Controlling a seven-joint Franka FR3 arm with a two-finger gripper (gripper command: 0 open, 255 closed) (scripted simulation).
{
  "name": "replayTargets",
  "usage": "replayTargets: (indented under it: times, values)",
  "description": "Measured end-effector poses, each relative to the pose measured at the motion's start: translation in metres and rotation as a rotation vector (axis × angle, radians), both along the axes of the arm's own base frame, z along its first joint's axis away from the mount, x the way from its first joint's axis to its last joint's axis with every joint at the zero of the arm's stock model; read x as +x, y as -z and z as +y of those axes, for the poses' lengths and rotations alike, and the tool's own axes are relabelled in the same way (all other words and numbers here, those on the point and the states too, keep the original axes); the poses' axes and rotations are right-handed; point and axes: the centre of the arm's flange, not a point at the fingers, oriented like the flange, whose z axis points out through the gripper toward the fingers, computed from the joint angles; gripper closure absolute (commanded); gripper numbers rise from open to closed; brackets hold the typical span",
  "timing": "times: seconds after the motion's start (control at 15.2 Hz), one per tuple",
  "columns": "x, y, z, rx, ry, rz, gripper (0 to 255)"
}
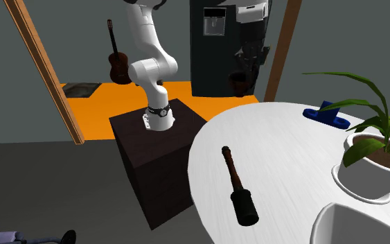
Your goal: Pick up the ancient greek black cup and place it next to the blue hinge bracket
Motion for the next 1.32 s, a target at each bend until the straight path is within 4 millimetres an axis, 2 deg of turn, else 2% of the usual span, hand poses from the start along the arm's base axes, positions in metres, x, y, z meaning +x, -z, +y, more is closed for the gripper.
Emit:
replayTargets:
  times: [0.92, 1.32]
  values:
    - [0.062, -0.007, 0.179, 0.000, -0.001, 0.000, 255]
    - [0.090, -0.002, 0.253, 0.002, -0.003, 0.000, 255]
